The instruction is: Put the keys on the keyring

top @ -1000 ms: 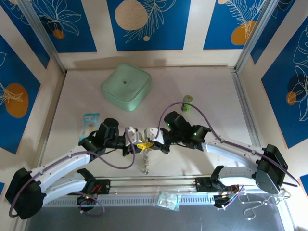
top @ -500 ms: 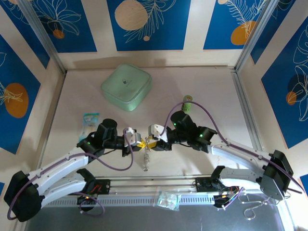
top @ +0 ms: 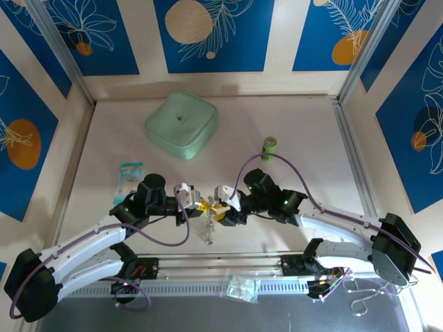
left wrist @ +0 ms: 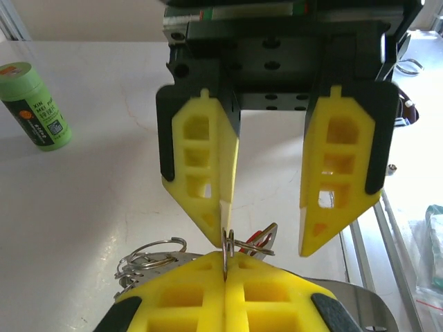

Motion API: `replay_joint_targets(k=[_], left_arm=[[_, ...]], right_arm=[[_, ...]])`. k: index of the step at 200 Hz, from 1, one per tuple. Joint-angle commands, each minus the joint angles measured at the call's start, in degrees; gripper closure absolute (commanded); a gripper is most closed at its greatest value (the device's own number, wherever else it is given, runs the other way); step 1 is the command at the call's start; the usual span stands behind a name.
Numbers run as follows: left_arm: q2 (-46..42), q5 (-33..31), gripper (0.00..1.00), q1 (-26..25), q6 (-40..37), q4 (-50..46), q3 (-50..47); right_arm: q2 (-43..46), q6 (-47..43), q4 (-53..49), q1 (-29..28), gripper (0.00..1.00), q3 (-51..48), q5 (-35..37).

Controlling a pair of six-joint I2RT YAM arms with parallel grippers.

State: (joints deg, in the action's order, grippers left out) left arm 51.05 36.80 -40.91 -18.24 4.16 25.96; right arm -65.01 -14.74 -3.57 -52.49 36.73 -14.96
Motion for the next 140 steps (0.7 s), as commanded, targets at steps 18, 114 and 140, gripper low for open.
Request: replay_joint_targets(k=[18,114,140], left_arm=[[-1.4,0.0,1.0,-0.6,1.5,3.0,-0.6],[-2.4,5.6,1.0,-0.6,0.5,9.6,-2.5],[-2.2,7.0,1.0,-0.6,-0.8,8.4,-2.0]], right_arm=[[-0.8,0.2,0.3,-0.2,0.71,1.2,1.1],[-2.9,1.0,1.8,-0.9,0.99,0.8,-0.3],[-3.2,0.7,1.1,-0.9,1.0,0.9,-0.9]])
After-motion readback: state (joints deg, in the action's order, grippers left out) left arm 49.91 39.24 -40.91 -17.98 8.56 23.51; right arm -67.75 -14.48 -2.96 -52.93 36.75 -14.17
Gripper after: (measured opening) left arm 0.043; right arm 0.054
